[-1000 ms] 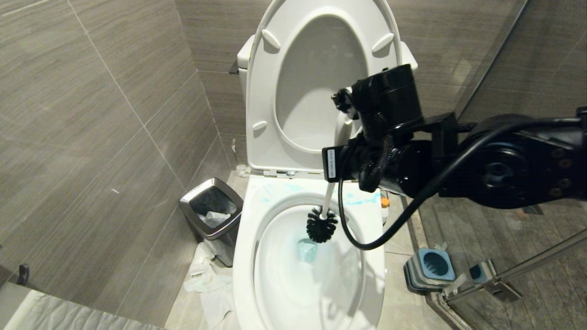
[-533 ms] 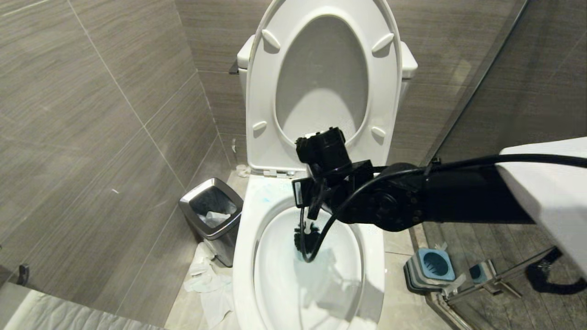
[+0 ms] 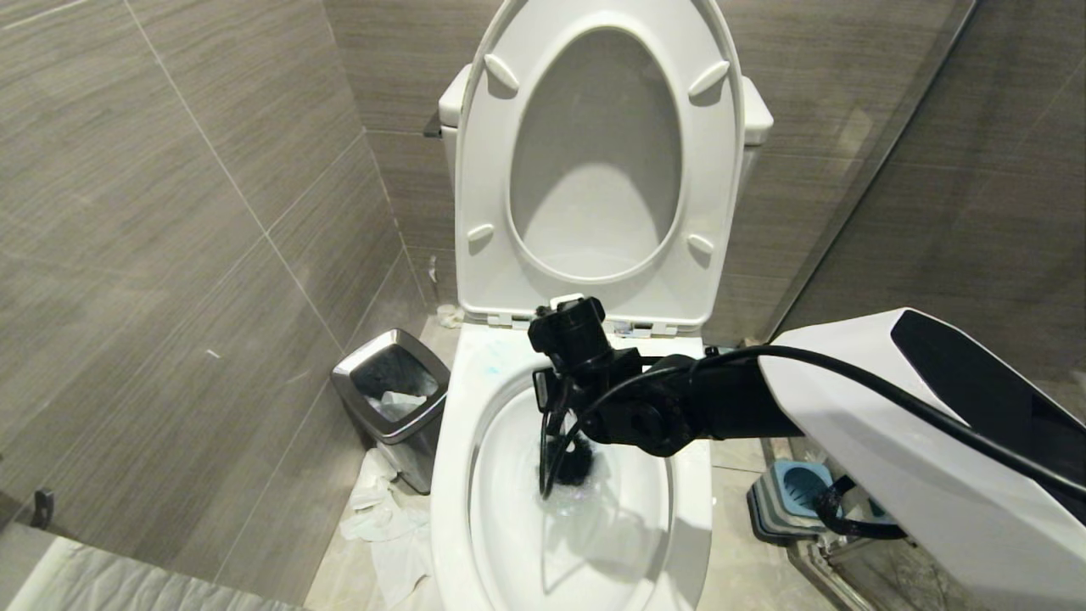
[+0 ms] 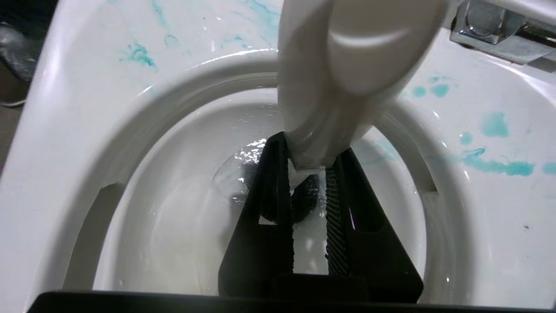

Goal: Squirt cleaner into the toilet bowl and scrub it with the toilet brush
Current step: Scrub the toilet bowl

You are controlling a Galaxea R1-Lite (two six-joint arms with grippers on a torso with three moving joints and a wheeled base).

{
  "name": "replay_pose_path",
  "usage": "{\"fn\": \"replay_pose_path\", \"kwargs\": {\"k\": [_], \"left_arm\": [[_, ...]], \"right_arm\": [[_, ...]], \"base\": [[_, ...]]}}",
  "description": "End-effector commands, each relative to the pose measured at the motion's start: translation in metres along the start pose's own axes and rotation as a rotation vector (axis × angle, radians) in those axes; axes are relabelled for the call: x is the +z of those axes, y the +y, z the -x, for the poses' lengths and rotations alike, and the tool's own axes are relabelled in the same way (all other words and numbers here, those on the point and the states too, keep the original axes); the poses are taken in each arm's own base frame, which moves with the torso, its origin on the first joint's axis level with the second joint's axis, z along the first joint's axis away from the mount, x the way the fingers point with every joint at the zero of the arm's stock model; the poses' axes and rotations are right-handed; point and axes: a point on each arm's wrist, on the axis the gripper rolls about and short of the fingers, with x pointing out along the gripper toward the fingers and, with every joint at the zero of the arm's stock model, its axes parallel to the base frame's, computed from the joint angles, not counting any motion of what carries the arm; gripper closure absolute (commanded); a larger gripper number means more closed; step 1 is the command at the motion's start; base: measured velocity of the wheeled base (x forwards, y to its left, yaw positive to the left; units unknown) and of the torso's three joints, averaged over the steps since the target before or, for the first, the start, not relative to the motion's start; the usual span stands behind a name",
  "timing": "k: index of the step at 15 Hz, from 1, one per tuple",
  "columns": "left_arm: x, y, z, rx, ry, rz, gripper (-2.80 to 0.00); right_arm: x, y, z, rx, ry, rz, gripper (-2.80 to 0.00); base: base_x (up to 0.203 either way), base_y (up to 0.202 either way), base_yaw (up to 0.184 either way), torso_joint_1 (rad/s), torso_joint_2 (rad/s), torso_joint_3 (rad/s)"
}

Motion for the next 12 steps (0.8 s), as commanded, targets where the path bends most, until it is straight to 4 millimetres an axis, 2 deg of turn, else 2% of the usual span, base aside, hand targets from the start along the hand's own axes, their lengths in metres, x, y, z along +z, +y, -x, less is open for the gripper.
{"fn": "replay_pose_path", "kwargs": {"k": [1,4,5,6,8,12], "left_arm": [[0.000,0.000,0.000,0.000,0.002,0.000,0.00],[0.000,0.000,0.000,0.000,0.001,0.000,0.00],[0.000,0.000,0.000,0.000,0.002,0.000,0.00],[0.000,0.000,0.000,0.000,0.001,0.000,0.00],[0.000,0.000,0.000,0.000,0.002,0.000,0.00],[0.000,0.000,0.000,0.000,0.002,0.000,0.00]], "right_arm": [[0.027,-0.007,0.027,0.018,-0.056,-0.032,0.00],[0.065,-0.023,0.077,0.049,-0.118,-0.063,0.00],[0.071,-0.028,0.089,0.052,-0.117,-0.062,0.00],[0.068,-0.029,0.090,0.049,-0.099,-0.052,0.00],[0.054,-0.025,0.078,0.040,-0.061,-0.035,0.00],[0.019,-0.008,0.038,0.020,0.016,0.003,0.00]], "base": [[0.000,0.000,0.000,0.000,0.00,0.000],[0.000,0.000,0.000,0.000,0.00,0.000],[0.000,0.000,0.000,0.000,0.00,0.000],[0.000,0.000,0.000,0.000,0.00,0.000],[0.000,0.000,0.000,0.000,0.00,0.000],[0.000,0.000,0.000,0.000,0.00,0.000]]}}
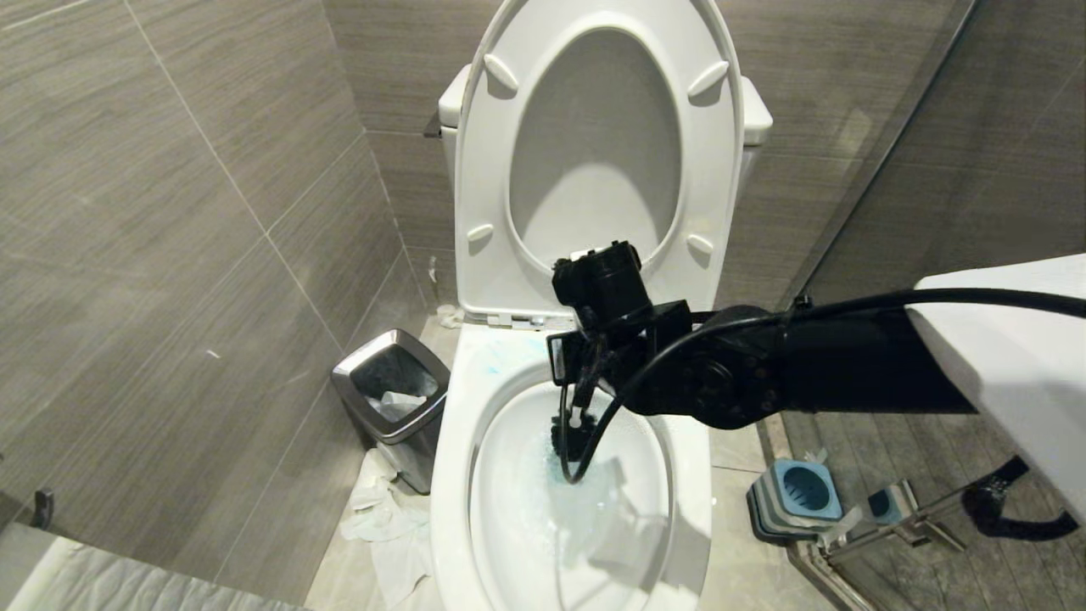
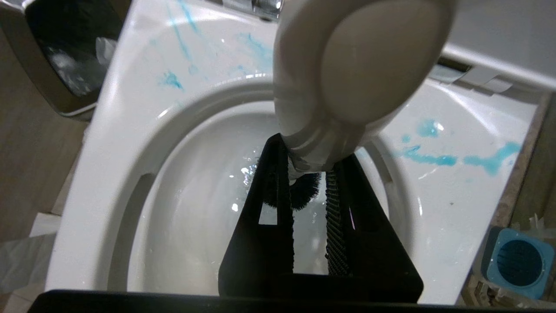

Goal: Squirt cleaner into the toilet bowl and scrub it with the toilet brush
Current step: Scrub the toilet bowl

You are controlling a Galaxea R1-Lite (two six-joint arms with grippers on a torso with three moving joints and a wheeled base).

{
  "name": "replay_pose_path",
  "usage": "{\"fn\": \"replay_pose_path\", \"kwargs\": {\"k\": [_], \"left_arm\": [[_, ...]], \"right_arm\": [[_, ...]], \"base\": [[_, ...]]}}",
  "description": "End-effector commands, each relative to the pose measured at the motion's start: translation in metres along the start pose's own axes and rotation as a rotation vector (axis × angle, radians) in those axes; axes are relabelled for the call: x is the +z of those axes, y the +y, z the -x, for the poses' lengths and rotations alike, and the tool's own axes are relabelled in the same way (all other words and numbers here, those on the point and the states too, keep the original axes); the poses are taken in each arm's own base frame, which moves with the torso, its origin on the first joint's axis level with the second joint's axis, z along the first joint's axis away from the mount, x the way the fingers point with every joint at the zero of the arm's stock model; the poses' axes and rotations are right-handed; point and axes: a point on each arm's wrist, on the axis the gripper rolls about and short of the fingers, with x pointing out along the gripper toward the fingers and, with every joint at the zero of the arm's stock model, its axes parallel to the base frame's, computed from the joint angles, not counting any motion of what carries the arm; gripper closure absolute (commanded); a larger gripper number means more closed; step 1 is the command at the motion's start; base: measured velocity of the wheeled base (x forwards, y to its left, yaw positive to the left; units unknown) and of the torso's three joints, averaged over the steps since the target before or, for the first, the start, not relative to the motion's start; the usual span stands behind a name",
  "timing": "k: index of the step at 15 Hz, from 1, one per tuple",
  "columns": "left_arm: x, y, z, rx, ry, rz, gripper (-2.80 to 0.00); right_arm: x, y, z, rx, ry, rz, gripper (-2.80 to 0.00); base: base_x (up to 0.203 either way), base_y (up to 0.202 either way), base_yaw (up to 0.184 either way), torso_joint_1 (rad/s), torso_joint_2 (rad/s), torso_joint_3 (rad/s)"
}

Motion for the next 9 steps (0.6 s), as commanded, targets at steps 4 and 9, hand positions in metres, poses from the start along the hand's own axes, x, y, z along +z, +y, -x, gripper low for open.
{"fn": "replay_pose_path", "kwargs": {"k": [4,9], "left_arm": [[0.000,0.000,0.000,0.000,0.001,0.000,0.00],[0.000,0.000,0.000,0.000,0.000,0.000,0.00]], "right_arm": [[-0.043,0.018,-0.053,-0.033,0.078,0.046,0.00],[-0.020,0.015,-0.039,-0.024,0.028,0.024,0.00]], "base": [[0.000,0.000,0.000,0.000,0.00,0.000],[0.000,0.000,0.000,0.000,0.00,0.000]]}}
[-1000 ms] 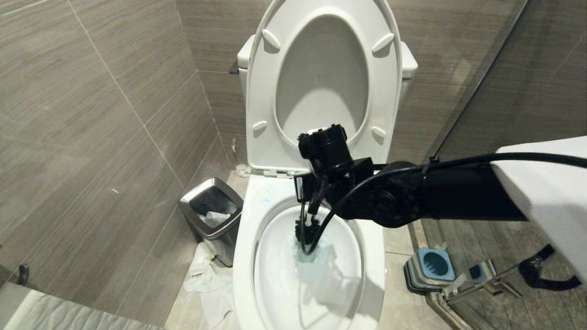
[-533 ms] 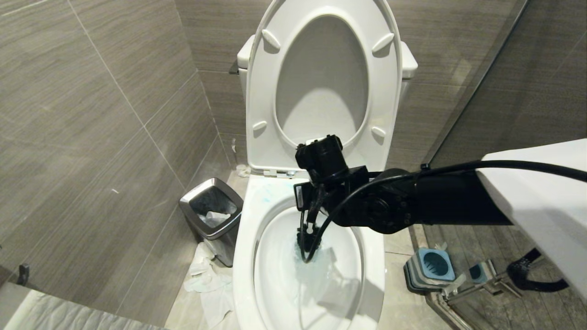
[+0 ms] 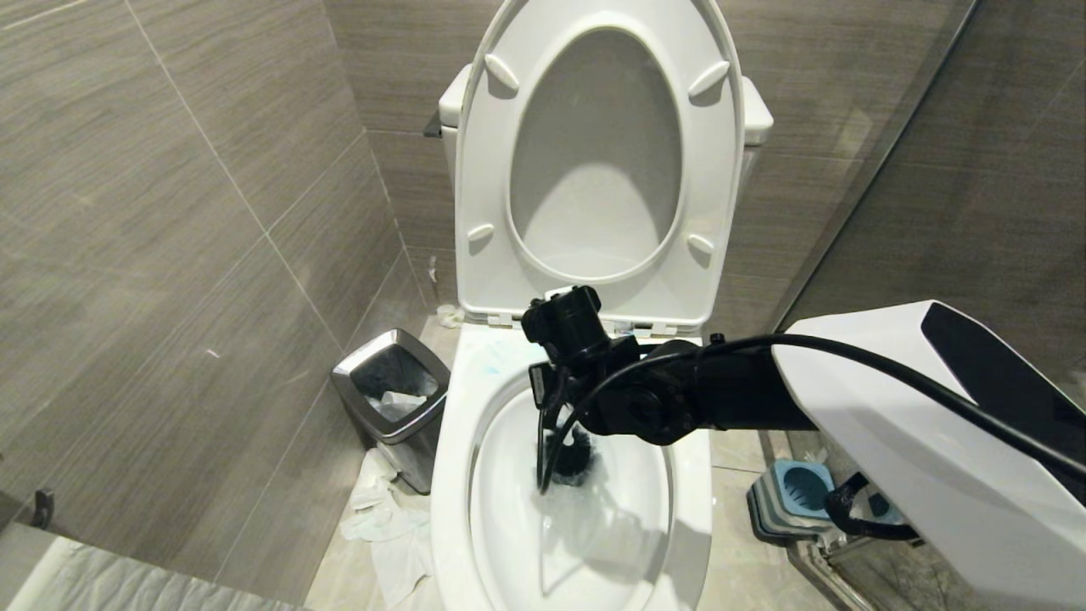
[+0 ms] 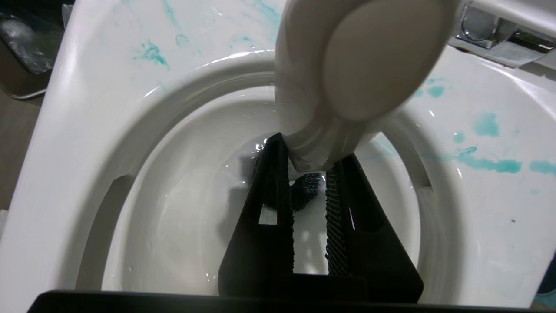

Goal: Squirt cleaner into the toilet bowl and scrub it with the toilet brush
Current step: Scrub the toilet bowl

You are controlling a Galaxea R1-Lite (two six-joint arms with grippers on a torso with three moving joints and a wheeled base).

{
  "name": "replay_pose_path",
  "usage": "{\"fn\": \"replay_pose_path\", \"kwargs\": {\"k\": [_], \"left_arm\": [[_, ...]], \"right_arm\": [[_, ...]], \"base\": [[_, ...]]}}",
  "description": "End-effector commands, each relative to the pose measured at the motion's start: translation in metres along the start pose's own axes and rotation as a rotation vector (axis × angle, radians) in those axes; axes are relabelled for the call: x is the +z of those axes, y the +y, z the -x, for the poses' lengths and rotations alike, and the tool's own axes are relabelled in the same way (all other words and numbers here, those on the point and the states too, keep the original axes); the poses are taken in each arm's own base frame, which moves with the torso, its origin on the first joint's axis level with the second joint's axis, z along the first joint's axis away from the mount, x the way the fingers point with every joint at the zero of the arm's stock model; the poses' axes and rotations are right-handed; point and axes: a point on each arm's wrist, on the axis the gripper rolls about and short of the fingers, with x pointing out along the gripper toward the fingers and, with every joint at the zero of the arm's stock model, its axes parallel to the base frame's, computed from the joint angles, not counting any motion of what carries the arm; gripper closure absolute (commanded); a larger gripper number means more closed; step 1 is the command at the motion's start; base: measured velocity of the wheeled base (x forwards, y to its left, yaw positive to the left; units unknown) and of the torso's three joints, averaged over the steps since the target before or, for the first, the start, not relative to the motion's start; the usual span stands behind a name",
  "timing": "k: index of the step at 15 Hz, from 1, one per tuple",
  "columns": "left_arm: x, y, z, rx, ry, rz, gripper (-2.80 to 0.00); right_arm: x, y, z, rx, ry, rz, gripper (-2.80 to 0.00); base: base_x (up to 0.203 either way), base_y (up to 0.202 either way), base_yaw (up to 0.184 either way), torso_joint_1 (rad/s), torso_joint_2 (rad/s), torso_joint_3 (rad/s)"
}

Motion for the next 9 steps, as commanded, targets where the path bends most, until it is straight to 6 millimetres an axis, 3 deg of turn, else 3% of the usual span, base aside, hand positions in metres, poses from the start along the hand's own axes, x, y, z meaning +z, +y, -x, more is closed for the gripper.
{"fn": "replay_pose_path", "kwargs": {"k": [1,3,5,9], "left_arm": [[0.000,0.000,0.000,0.000,0.002,0.000,0.00],[0.000,0.000,0.000,0.000,0.002,0.000,0.00],[0.000,0.000,0.000,0.000,0.002,0.000,0.00],[0.000,0.000,0.000,0.000,0.001,0.000,0.00]], "right_arm": [[0.015,-0.007,0.018,0.003,-0.032,-0.020,0.00],[0.031,-0.016,0.040,0.008,-0.066,-0.041,0.00],[0.034,-0.024,0.051,-0.001,-0.064,-0.040,0.00],[0.023,-0.027,0.038,-0.045,-0.040,-0.033,0.00]], "base": [[0.000,0.000,0.000,0.000,0.00,0.000],[0.000,0.000,0.000,0.000,0.00,0.000],[0.000,0.000,0.000,0.000,0.00,0.000],[0.000,0.000,0.000,0.000,0.00,0.000]]}}
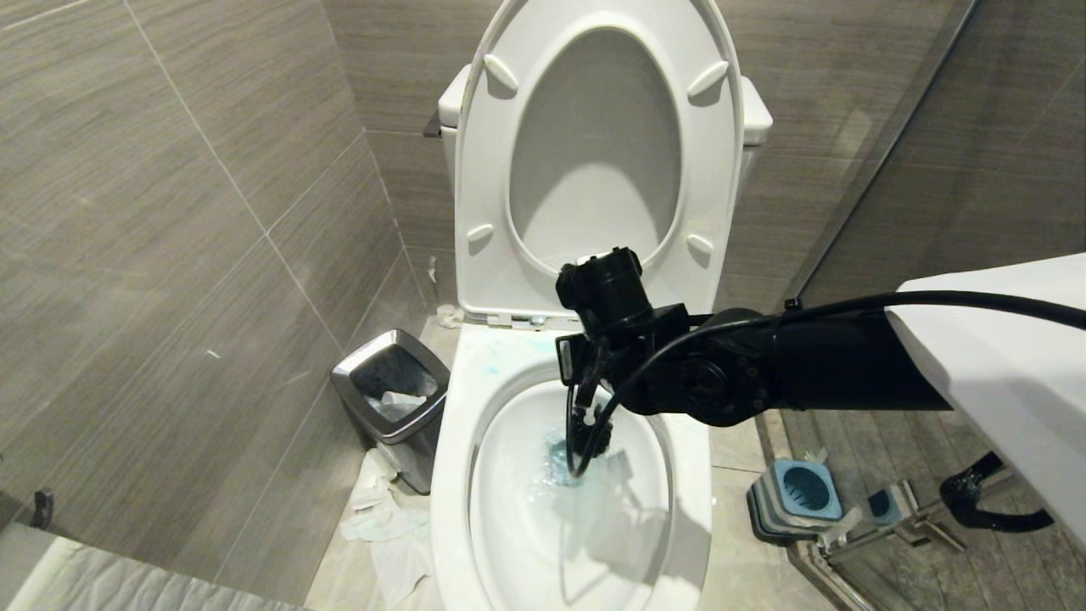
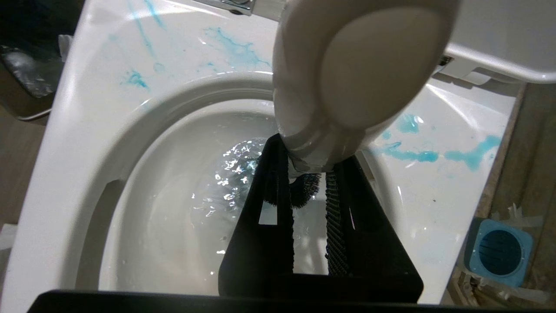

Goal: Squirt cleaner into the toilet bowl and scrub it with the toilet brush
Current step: Scrub the toilet bowl

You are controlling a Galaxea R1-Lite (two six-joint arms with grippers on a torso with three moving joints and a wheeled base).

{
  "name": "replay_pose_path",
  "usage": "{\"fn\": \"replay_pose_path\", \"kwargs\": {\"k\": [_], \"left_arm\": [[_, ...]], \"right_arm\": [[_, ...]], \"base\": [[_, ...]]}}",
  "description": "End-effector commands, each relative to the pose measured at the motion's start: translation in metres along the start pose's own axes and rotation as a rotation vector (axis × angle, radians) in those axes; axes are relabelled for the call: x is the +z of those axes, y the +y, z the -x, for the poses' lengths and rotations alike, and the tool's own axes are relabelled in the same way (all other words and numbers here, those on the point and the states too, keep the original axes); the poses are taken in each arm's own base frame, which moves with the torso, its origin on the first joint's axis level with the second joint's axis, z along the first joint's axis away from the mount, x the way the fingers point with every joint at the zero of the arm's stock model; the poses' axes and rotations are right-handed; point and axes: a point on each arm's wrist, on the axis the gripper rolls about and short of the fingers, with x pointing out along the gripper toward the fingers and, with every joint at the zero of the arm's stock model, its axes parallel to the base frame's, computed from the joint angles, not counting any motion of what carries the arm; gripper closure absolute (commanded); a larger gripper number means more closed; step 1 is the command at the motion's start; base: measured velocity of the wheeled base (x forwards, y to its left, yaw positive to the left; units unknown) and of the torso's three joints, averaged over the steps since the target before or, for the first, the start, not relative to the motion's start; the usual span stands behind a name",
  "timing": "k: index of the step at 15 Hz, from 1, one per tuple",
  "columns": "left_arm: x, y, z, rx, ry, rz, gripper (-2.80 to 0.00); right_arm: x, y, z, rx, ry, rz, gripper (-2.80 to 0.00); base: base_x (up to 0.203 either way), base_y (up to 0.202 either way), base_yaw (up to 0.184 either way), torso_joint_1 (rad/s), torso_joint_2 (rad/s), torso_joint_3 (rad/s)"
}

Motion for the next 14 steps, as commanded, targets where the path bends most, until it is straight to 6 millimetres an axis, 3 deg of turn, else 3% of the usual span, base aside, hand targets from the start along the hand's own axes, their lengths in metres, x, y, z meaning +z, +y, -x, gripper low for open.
{"fn": "replay_pose_path", "kwargs": {"k": [1,7,11,14], "left_arm": [[0.000,0.000,0.000,0.000,0.001,0.000,0.00],[0.000,0.000,0.000,0.000,0.001,0.000,0.00],[0.000,0.000,0.000,0.000,0.001,0.000,0.00],[0.000,0.000,0.000,0.000,0.001,0.000,0.00]], "right_arm": [[-0.003,0.001,-0.005,-0.009,0.002,-0.001,0.00],[-0.006,0.018,-0.019,0.002,-0.011,-0.001,0.00],[-0.007,0.038,-0.012,0.048,-0.027,0.007,0.00],[-0.013,0.055,0.008,0.093,-0.019,0.021,0.00]], "base": [[0.000,0.000,0.000,0.000,0.00,0.000],[0.000,0.000,0.000,0.000,0.00,0.000],[0.000,0.000,0.000,0.000,0.00,0.000],[0.000,0.000,0.000,0.000,0.00,0.000]]}}
